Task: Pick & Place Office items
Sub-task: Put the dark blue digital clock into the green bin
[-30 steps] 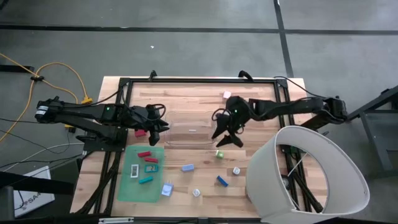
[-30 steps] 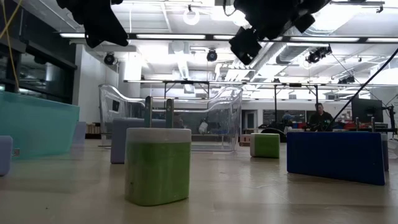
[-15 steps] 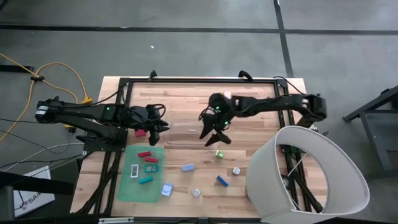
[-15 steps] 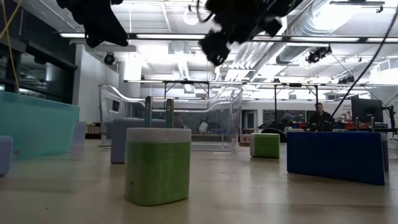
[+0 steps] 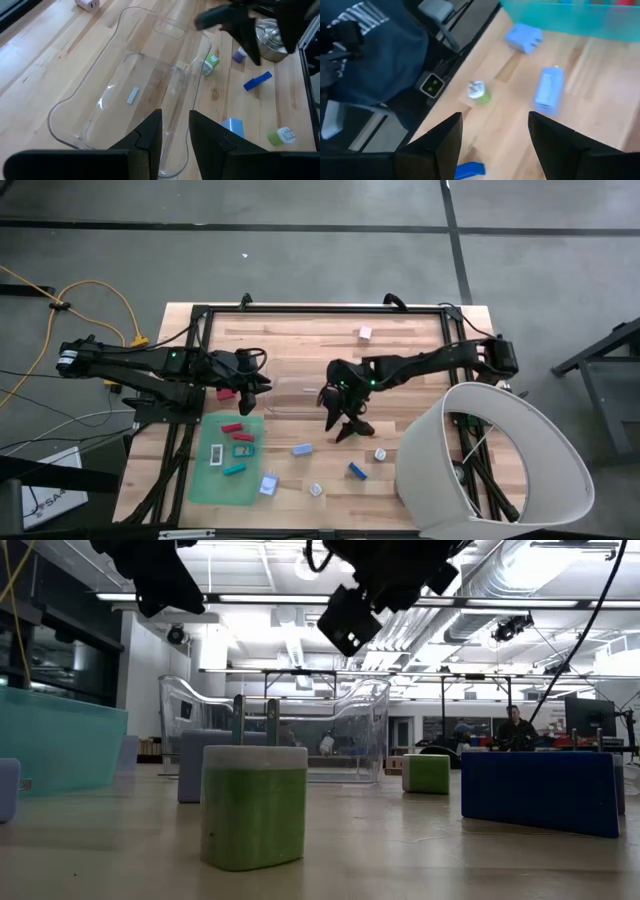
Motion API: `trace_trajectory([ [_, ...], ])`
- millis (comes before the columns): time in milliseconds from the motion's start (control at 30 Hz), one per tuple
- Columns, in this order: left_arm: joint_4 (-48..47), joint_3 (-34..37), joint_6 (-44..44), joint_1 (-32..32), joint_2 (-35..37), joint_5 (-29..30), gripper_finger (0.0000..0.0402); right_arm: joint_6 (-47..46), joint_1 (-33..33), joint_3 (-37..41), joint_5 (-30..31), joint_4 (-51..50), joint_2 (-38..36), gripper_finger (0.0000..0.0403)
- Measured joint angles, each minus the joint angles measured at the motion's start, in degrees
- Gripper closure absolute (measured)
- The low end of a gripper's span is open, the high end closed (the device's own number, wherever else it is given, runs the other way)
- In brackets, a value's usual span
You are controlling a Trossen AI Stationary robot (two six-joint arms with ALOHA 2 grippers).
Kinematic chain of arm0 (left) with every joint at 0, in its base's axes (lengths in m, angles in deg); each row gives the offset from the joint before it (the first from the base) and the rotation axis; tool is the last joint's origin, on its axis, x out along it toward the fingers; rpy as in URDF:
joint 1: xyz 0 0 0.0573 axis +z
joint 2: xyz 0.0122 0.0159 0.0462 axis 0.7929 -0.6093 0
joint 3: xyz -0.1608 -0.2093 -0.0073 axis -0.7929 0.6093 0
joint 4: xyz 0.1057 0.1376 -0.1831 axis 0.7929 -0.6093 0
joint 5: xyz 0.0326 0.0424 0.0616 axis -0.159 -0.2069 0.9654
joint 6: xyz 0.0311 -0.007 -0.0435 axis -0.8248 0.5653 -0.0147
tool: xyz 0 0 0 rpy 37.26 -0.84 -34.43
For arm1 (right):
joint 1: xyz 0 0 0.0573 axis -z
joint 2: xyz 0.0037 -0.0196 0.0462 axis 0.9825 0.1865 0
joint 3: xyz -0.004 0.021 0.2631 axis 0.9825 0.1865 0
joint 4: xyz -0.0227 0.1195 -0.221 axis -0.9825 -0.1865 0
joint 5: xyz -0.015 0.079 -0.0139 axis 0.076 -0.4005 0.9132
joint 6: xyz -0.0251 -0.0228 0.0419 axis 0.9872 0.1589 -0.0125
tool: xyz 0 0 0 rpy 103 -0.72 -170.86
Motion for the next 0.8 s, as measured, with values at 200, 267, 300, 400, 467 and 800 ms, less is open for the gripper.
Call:
trace_trajectory([
  [200,-0.04,0.00,0.00,0.00,0.00,0.00,0.0308,-1.55,-2.86,0.02,0.35,0.05,0.00,0.0188],
  [267,-0.04,0.00,0.00,0.00,0.00,0.00,0.0308,-3.39,-3.65,0.02,1.70,0.02,0.00,0.0188],
  [300,-0.04,0.00,0.00,0.00,0.00,0.00,0.0308,-4.39,-4.05,0.02,2.59,-0.09,0.00,0.0188],
  [400,-0.03,0.00,-0.02,0.00,0.00,-0.75,0.0308,-7.29,-5.03,0.02,4.83,-1.40,-0.02,0.0188],
  [467,-0.04,0.00,-0.02,0.00,0.00,-1.52,0.0308,-9.00,-5.66,0.04,6.84,-2.44,-0.02,0.0188],
  [800,-0.02,0.00,-0.02,-0.02,-0.01,-2.45,0.0308,-20.54,-7.97,0.07,14.28,-4.82,-0.02,0.0188],
])
